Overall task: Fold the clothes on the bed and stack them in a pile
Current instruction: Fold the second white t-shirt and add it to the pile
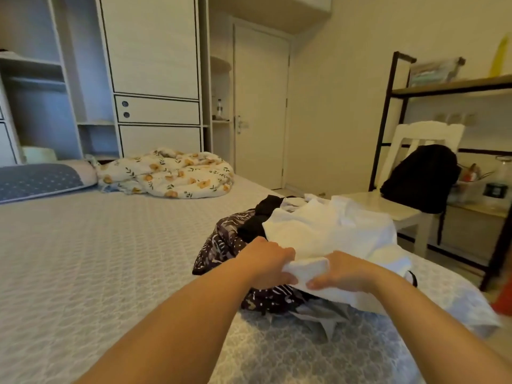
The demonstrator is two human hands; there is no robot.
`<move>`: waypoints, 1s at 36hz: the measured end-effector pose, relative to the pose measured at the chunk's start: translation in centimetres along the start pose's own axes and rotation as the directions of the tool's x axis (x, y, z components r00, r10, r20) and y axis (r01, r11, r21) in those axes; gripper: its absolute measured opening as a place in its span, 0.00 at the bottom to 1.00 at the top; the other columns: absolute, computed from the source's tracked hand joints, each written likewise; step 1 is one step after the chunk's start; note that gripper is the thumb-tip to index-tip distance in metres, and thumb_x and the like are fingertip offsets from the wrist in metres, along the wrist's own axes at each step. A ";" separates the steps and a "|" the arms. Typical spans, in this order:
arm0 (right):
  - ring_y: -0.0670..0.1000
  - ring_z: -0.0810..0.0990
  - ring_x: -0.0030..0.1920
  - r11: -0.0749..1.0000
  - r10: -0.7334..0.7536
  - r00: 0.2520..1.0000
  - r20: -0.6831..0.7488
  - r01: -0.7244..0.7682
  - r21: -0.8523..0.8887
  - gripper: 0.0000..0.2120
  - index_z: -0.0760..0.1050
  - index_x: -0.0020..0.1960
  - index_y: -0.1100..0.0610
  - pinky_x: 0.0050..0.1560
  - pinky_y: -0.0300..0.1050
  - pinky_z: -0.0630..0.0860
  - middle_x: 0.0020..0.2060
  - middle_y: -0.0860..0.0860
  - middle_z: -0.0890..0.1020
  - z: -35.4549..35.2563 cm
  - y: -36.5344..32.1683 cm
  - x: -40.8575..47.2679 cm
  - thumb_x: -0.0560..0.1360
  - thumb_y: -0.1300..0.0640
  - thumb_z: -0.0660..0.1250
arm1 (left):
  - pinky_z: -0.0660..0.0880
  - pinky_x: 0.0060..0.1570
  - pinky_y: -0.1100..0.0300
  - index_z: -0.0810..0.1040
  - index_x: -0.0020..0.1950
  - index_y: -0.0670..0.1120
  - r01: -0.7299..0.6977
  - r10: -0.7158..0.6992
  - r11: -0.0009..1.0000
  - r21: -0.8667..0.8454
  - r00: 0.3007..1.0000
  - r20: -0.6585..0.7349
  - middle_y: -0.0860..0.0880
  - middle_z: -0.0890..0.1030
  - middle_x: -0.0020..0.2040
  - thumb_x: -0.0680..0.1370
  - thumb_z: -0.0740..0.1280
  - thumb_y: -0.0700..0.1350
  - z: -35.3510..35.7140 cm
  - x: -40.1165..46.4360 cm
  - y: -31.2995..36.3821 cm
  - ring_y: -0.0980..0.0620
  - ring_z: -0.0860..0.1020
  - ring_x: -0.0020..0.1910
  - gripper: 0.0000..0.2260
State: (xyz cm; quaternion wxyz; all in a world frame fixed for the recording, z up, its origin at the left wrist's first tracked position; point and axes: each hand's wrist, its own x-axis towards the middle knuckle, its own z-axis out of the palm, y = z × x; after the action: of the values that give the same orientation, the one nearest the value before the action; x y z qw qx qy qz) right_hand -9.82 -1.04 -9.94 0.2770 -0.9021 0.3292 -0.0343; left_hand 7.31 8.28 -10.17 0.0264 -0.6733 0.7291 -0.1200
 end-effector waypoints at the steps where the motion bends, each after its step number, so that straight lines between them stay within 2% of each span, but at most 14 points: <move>1: 0.48 0.74 0.36 0.995 0.044 0.999 0.024 -0.042 -0.086 0.14 0.77 0.46 0.57 0.36 0.40 0.68 0.39 0.51 0.78 0.3 0.2 -0.4 0.69 0.48 0.74 | 0.64 0.48 0.51 0.68 0.59 0.48 -0.014 0.013 1.000 0.010 1.000 0.026 0.44 0.76 0.50 0.78 0.61 0.60 0.0 -0.2 0.2 0.43 0.73 0.47 0.18; 4: 0.48 0.67 0.27 0.934 0.115 0.993 -0.001 -0.109 -0.340 0.18 0.69 0.38 0.53 0.28 0.40 0.62 0.30 0.49 0.71 0.6 0.4 -1.4 0.66 0.42 0.74 | 0.66 0.43 0.53 0.68 0.60 0.48 -0.015 0.017 0.999 -0.039 0.998 0.061 0.44 0.76 0.53 0.78 0.63 0.58 -0.2 -0.3 0.5 0.44 0.73 0.47 0.18; 6: 0.47 0.73 0.33 0.940 0.083 0.996 -0.020 -0.085 -0.332 0.21 0.73 0.45 0.51 0.31 0.39 0.66 0.35 0.47 0.75 0.4 0.4 -1.7 0.64 0.37 0.74 | 0.64 0.40 0.55 0.69 0.57 0.49 0.017 -0.011 0.993 -0.117 0.999 0.049 0.45 0.77 0.53 0.77 0.64 0.57 -0.7 -0.2 0.7 0.45 0.74 0.48 0.15; 9: 0.47 0.77 0.50 1.000 0.027 1.000 -0.013 -0.027 0.011 0.28 0.74 0.59 0.48 0.49 0.39 0.73 0.52 0.47 0.79 -0.4 0.1 -2.5 0.66 0.31 0.67 | 0.66 0.39 0.55 0.70 0.51 0.49 0.036 -0.038 0.964 -0.265 0.999 -0.001 0.47 0.77 0.49 0.76 0.64 0.59 -1.4 -0.1 0.7 0.47 0.73 0.45 0.14; 12: 0.51 0.77 0.57 0.953 0.054 0.998 -0.029 -0.043 0.301 0.37 0.76 0.59 0.51 0.63 0.48 0.70 0.58 0.50 0.79 -1.3 -0.1 -3.2 0.62 0.27 0.57 | 0.66 0.38 0.56 0.71 0.51 0.50 0.094 -0.097 0.915 -0.392 0.995 0.010 0.52 0.73 0.45 0.71 0.65 0.67 -1.8 -0.6 0.8 0.51 0.70 0.43 0.22; 14: 0.52 0.77 0.59 0.935 0.062 0.998 -0.021 -0.050 0.350 0.38 0.77 0.59 0.49 0.66 0.52 0.68 0.59 0.50 0.79 -1.6 -0.3 -3.3 0.60 0.26 0.57 | 0.65 0.40 0.58 0.71 0.55 0.51 0.152 -0.131 0.865 -0.478 0.988 0.076 0.51 0.75 0.51 0.69 0.60 0.74 -2.1 -1.0 0.9 0.53 0.70 0.45 0.29; 16: 0.51 0.77 0.59 0.914 0.074 0.997 -0.031 -0.056 0.402 0.37 0.77 0.57 0.46 0.65 0.51 0.69 0.58 0.48 0.80 -1.8 -0.5 -3.3 0.59 0.25 0.56 | 0.68 0.52 0.55 0.70 0.66 0.48 0.193 -0.148 0.763 -0.617 0.981 0.123 0.48 0.74 0.65 0.67 0.52 0.76 -2.5 -1.5 0.9 0.50 0.71 0.56 0.40; 18: 0.50 0.80 0.54 0.874 0.091 0.994 -0.053 -0.054 0.482 0.35 0.78 0.53 0.47 0.59 0.49 0.73 0.51 0.47 0.83 -2.2 -0.8 -3.2 0.59 0.24 0.57 | 0.67 0.59 0.53 0.69 0.69 0.48 0.238 -0.207 0.661 -0.712 0.969 0.131 0.48 0.71 0.69 0.69 0.51 0.74 -3.0 -2.0 0.5 0.47 0.70 0.65 0.39; 20: 0.49 0.81 0.43 0.928 0.094 0.985 -0.145 -0.034 0.372 0.29 0.79 0.43 0.54 0.47 0.43 0.75 0.40 0.48 0.83 -2.4 -1.7 -3.2 0.63 0.28 0.64 | 0.69 0.45 0.57 0.72 0.56 0.51 0.234 -0.267 0.681 -0.694 0.962 0.063 0.49 0.77 0.55 0.75 0.60 0.67 -3.5 -2.3 -0.1 0.48 0.75 0.54 0.21; 22: 0.50 0.75 0.36 0.995 0.078 0.941 -0.328 -0.052 0.087 0.19 0.73 0.34 0.56 0.32 0.40 0.66 0.32 0.50 0.76 -2.6 -2.5 -2.6 0.70 0.42 0.72 | 0.65 0.35 0.59 0.68 0.46 0.54 0.230 -0.313 0.770 -0.594 0.949 -0.037 0.53 0.74 0.43 0.77 0.64 0.57 -4.1 -2.6 -0.7 0.50 0.74 0.44 0.09; 26: 0.56 0.76 0.46 0.973 -0.030 0.764 -0.644 -0.124 -0.194 0.05 0.75 0.40 0.56 0.35 0.43 0.62 0.44 0.52 0.76 -2.6 -5.3 -2.0 0.74 0.58 0.63 | 0.63 0.30 0.59 0.67 0.47 0.54 0.244 -0.417 0.775 -0.583 0.891 -0.181 0.54 0.72 0.38 0.79 0.62 0.49 -5.3 -3.1 -1.2 0.55 0.70 0.35 0.05; 31: 0.55 0.71 0.45 0.992 -0.044 0.668 -0.743 -0.061 -0.113 0.05 0.66 0.46 0.55 0.39 0.46 0.61 0.46 0.52 0.72 -2.5 -7.8 -2.2 0.73 0.63 0.61 | 0.68 0.36 0.58 0.73 0.42 0.54 0.265 -0.574 0.604 -0.751 0.799 -0.181 0.55 0.75 0.40 0.79 0.60 0.48 -7.0 -4.1 -1.4 0.51 0.74 0.42 0.06; 34: 0.55 0.70 0.43 0.997 -0.078 0.661 -0.746 0.050 -0.060 0.05 0.64 0.47 0.53 0.39 0.47 0.63 0.47 0.52 0.74 -1.7 -10.3 -2.3 0.75 0.61 0.59 | 0.69 0.43 0.57 0.79 0.54 0.46 0.254 -0.605 0.513 -0.820 0.785 -0.135 0.47 0.79 0.52 0.80 0.56 0.44 -9.6 -4.0 -0.8 0.47 0.75 0.50 0.12; 36: 0.55 0.72 0.44 0.988 -0.101 0.668 -0.737 0.152 0.002 0.04 0.67 0.51 0.52 0.39 0.48 0.66 0.47 0.52 0.76 -1.3 -12.4 -2.2 0.77 0.58 0.58 | 0.68 0.41 0.58 0.79 0.56 0.46 0.233 -0.621 0.481 -0.845 0.771 -0.141 0.46 0.78 0.53 0.80 0.56 0.44 -11.4 -3.9 -0.4 0.48 0.74 0.50 0.13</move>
State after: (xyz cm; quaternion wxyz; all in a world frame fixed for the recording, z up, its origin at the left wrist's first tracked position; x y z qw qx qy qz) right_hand -4.75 7.51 -2.06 0.1468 -0.8237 0.3479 -0.4231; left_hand 5.83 13.74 0.47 -0.4659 -0.7323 0.4923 0.0655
